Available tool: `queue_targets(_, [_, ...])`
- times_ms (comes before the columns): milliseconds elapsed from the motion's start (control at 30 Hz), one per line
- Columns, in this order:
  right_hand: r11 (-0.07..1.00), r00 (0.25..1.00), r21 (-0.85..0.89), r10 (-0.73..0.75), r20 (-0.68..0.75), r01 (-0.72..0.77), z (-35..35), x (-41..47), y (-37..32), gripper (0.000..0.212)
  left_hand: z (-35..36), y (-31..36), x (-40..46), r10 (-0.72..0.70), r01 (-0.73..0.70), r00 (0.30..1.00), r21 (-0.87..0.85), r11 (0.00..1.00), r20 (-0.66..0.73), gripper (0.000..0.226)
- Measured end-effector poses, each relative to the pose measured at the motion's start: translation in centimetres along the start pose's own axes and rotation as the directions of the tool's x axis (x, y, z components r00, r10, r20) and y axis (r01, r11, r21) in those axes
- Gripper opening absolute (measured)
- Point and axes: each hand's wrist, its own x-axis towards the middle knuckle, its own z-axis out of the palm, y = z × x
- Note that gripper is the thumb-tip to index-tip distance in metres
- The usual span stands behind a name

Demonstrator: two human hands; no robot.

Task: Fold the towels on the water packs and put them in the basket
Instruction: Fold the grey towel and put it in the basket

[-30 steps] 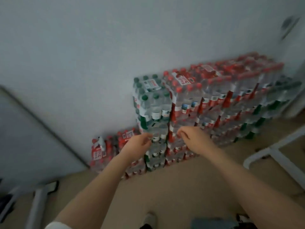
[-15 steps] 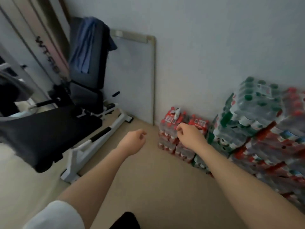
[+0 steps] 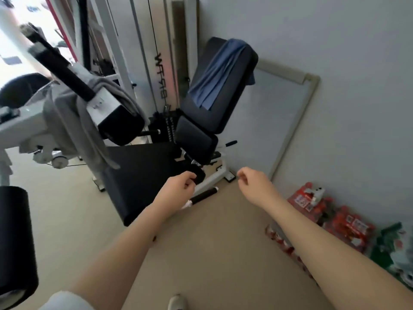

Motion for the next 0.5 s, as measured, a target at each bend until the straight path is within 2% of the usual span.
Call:
queue_targets(133, [0.996, 0.997, 0.049, -0.068, -0.034, 0.069, 1.1, 6.6, -6.1, 0.027, -6.2, -2.0, 4.3, 0.081, -0.082, 0.994, -0.009, 0.997, -0.073, 0.034])
queue_targets(267, [0.973, 0.988, 0.177, -0.139, -0.06, 0.148, 2.2, 12.2, -11.9, 0.027, -11.3, -3.6, 7.7, 0.144, -0.153, 0.971, -0.037, 0.987, -0.19, 0.029])
queue_targets(400, [0.908, 0.982, 0.374, -0.179, -0.064, 0.19, 2.7, 15.8, -16.7, 0.028, -14.7, -3.3, 9.7, 0.225, -0.259, 0.921, -0.07, 0.963, -0.32, 0.028])
queue_targets(500, [0.841, 0.956, 0.475, -0.294, -0.003, 0.26, 2.3, 19.2, -19.4, 0.036, -17.1, -2.2, 11.2, 0.334, -0.373, 0.858, -0.026, 0.928, -0.391, 0.028])
